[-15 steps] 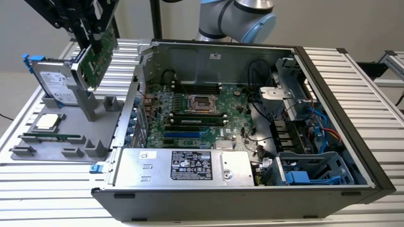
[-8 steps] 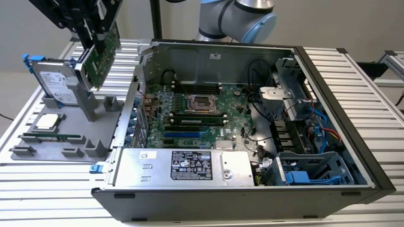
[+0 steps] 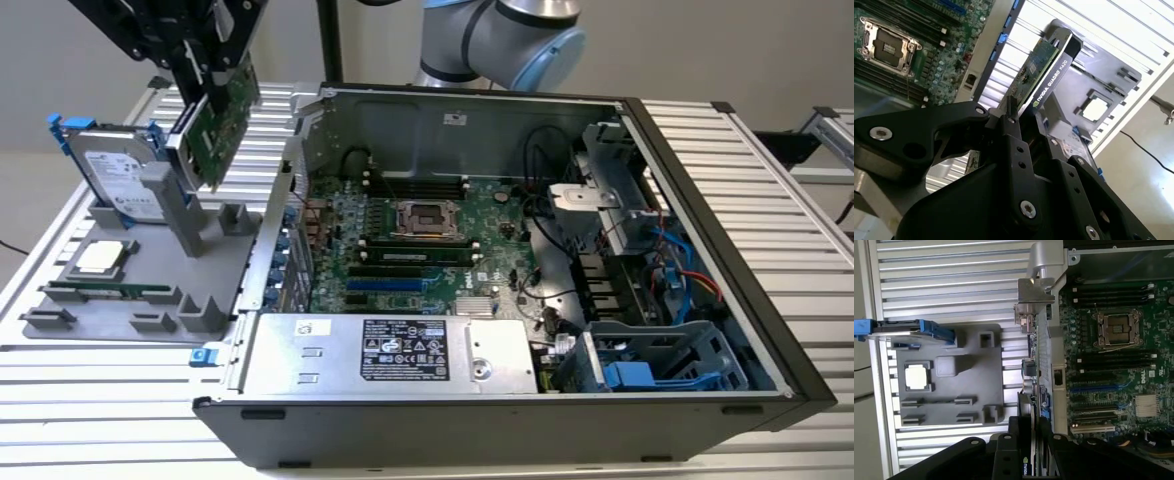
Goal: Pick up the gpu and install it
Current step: 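Pick up the gpu and move the gpu toward the slot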
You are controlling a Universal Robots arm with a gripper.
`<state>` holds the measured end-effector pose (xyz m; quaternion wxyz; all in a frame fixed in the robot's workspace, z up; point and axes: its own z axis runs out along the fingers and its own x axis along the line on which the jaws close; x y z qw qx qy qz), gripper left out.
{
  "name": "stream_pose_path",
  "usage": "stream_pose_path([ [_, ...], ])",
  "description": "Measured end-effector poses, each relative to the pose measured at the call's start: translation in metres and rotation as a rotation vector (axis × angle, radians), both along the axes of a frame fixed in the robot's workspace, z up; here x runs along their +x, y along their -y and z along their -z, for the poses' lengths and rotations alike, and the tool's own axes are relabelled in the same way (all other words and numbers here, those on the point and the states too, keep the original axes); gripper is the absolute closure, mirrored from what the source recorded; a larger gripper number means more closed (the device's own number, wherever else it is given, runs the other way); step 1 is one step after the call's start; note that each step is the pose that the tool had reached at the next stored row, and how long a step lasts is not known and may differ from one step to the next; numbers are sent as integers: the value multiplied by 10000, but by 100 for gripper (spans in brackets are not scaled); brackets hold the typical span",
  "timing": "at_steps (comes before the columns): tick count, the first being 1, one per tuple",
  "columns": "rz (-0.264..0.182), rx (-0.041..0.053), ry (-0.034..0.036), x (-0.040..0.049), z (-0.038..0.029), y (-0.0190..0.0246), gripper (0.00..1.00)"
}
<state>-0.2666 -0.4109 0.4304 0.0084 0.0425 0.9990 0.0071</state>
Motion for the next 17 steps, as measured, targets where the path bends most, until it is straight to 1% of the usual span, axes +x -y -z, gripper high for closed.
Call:
stream_pose_path([
  [17,0,0,1,82,0,0,100],
])
